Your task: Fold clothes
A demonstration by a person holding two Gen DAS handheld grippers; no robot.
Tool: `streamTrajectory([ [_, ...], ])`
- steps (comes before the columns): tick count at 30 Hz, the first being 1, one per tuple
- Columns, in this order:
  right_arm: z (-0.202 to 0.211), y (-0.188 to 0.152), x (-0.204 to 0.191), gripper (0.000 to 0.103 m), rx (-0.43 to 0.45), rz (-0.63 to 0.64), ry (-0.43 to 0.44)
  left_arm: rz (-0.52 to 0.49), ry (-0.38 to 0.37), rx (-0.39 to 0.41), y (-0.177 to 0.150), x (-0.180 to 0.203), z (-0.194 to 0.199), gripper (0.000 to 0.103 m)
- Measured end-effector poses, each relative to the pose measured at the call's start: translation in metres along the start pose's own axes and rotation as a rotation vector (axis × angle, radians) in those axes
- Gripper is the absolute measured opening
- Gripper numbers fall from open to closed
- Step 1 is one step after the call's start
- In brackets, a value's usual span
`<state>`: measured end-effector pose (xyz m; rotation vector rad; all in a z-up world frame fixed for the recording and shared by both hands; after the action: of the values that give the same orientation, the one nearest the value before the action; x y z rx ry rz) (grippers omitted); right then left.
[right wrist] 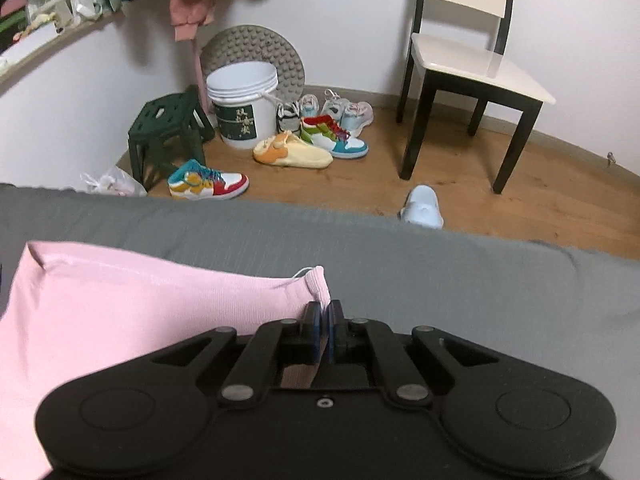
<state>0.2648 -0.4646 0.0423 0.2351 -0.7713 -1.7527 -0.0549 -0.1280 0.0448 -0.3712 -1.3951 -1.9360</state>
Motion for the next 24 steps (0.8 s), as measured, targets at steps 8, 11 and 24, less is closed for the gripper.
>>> streamTrajectory([
  [8,-0.021,-0.017,0.022,0.006,-0.008,-0.075,-0.036,0.121,0.057,0.026,-0.005,-0.032,-0.003,0.014],
  [11,-0.019,-0.020,0.029,0.033,0.000,-0.126,-0.052,0.106,0.057,0.022,-0.003,-0.032,-0.003,0.014],
  [24,0.060,0.010,-0.080,0.036,0.044,0.108,0.364,-0.153,0.109,-0.019,-0.001,0.030,-0.011,0.041],
])
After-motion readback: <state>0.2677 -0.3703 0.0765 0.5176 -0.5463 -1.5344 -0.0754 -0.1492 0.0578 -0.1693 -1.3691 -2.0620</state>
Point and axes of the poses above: each gripper's, at about its wrist camera, not at the fingertips, and z roughly against the way its jaws point, x to its right, y to its top, the point moved 1 cm from there along -z, roughly the way its jaws point, and after that the axes turned 14 degrees about -y, right-handed, at the moved point
